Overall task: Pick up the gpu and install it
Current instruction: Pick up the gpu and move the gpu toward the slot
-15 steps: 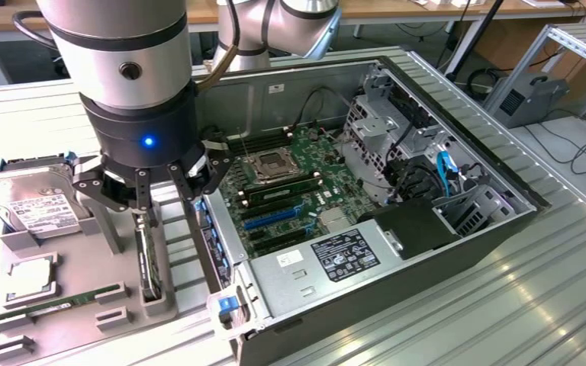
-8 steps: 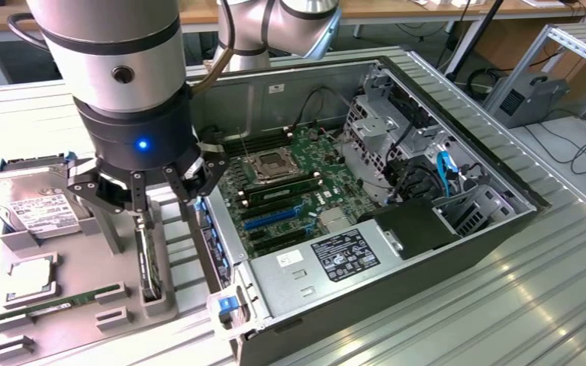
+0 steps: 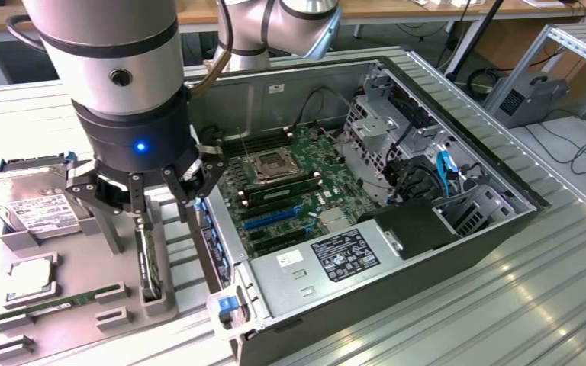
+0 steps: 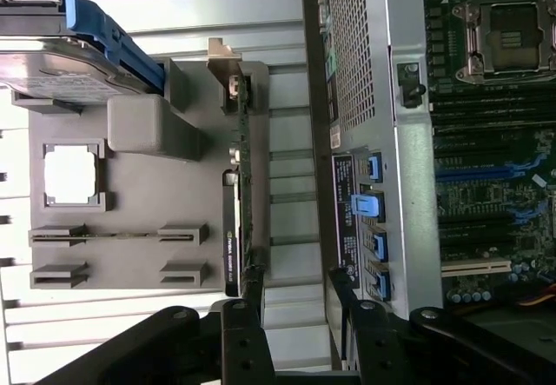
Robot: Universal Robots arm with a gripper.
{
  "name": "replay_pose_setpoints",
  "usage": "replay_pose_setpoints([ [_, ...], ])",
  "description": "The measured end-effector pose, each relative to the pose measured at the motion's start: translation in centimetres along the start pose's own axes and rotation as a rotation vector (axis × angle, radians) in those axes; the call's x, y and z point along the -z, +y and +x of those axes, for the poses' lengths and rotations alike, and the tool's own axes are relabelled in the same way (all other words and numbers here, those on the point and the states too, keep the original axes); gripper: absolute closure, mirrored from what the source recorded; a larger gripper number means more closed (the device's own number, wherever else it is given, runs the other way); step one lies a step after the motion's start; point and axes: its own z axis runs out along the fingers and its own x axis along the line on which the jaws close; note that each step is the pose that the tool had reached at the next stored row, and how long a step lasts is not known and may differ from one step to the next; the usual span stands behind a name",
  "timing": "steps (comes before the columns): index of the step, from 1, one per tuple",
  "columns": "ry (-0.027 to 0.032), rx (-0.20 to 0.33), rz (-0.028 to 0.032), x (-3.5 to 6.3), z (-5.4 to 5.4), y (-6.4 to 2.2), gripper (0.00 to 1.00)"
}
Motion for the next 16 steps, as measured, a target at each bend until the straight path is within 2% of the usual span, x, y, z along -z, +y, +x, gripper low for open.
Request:
replay_pose_setpoints([
  [16,0.0000,0.000,0.0000,-0.32,0.15,-0.02,0.58],
])
